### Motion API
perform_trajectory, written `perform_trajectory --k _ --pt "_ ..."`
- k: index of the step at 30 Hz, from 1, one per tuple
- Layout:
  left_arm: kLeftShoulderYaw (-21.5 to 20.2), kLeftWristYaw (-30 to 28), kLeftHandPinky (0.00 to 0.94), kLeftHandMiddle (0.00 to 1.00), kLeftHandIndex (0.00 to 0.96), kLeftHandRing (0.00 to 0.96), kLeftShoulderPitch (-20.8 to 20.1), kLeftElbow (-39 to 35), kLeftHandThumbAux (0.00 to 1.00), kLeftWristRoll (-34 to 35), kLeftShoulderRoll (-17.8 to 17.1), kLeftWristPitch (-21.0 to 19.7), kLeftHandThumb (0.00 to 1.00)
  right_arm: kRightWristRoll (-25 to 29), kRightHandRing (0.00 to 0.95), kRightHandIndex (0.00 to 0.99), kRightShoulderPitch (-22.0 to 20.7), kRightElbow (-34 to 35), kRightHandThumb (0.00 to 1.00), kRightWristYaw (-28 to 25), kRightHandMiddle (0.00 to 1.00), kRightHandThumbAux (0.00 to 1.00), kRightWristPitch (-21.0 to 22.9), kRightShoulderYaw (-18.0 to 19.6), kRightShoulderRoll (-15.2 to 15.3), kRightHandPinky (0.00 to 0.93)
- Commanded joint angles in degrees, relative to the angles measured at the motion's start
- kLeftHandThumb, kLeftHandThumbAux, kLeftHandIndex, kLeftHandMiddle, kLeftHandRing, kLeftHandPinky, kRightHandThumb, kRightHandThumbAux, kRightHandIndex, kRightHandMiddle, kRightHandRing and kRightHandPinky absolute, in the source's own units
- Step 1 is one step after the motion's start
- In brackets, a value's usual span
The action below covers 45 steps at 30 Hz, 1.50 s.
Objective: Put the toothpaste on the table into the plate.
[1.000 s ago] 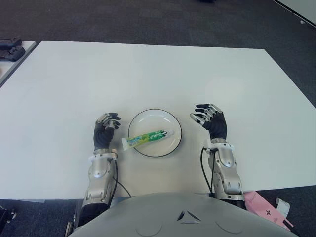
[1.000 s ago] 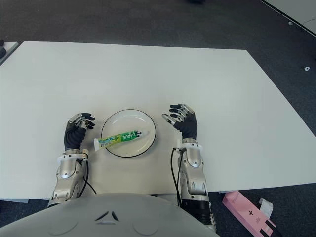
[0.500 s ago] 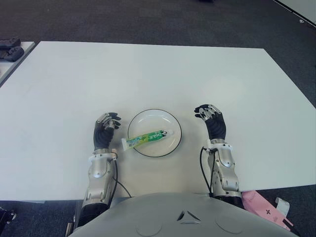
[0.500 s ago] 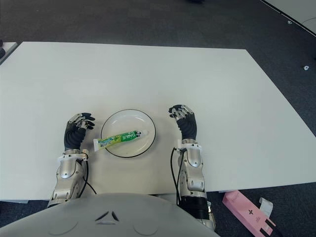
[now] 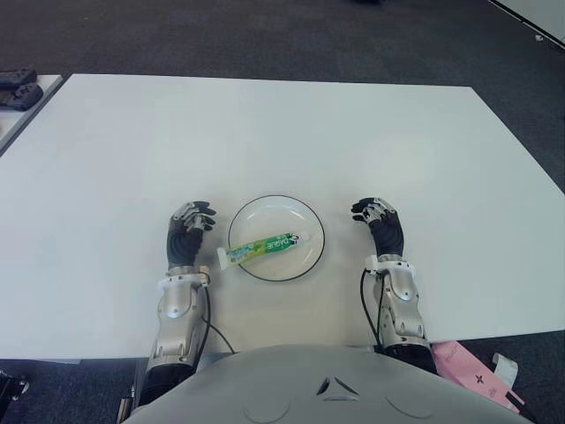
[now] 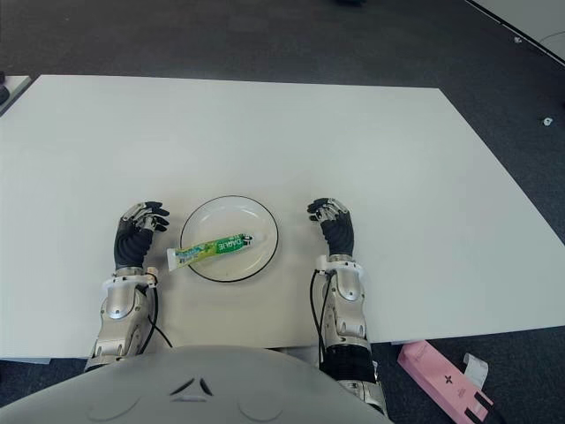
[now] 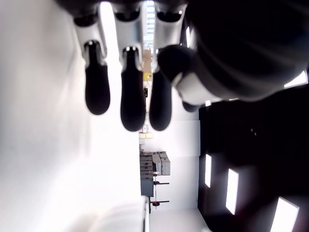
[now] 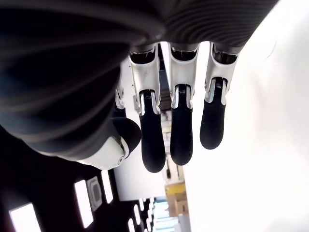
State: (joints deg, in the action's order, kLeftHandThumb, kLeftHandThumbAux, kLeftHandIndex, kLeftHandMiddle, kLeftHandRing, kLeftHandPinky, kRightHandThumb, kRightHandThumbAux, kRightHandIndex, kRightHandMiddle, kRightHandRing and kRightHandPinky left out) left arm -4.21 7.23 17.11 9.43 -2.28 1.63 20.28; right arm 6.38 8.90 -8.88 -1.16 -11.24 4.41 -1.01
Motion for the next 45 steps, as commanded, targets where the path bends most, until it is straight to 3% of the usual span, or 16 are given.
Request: perform_trajectory --k 1,15,29,45 --pt "-0.3 0.1 0.534 0.491 0.393 0.559 0.9 1.2 0.681 0.1 0.1 -1.7 0.832 -1.4 0.492 0.429 -1.0 -2.4 0.703 0.4 0.502 0.731 -1.3 0.1 0.3 0.489" --pt "-0.3 0.2 0.531 0.495 0.388 0.556 0.8 1.5 0.682 0.2 0.2 -0.9 0.832 -3.9 0.477 0.43 -1.7 -6.3 0.701 0.6 0.502 0.731 -2.8 -0.9 0.6 0.461" --pt "0.2 -0.2 0.529 0.491 0.391 0.553 0.8 0.8 0.682 0.1 0.4 -2.2 0.832 -6.3 0.465 0.429 -0.8 -5.5 0.704 0.6 0.48 0.733 0.0 -2.7 1.2 0.465" --pt "1.1 -1.2 0.539 0.484 0.402 0.554 0.9 0.7 0.681 0.3 -0.1 -2.5 0.832 -9.1 0.488 0.431 1.1 -4.5 0.712 1.6 0.503 0.734 -0.6 -4.6 1.4 0.492"
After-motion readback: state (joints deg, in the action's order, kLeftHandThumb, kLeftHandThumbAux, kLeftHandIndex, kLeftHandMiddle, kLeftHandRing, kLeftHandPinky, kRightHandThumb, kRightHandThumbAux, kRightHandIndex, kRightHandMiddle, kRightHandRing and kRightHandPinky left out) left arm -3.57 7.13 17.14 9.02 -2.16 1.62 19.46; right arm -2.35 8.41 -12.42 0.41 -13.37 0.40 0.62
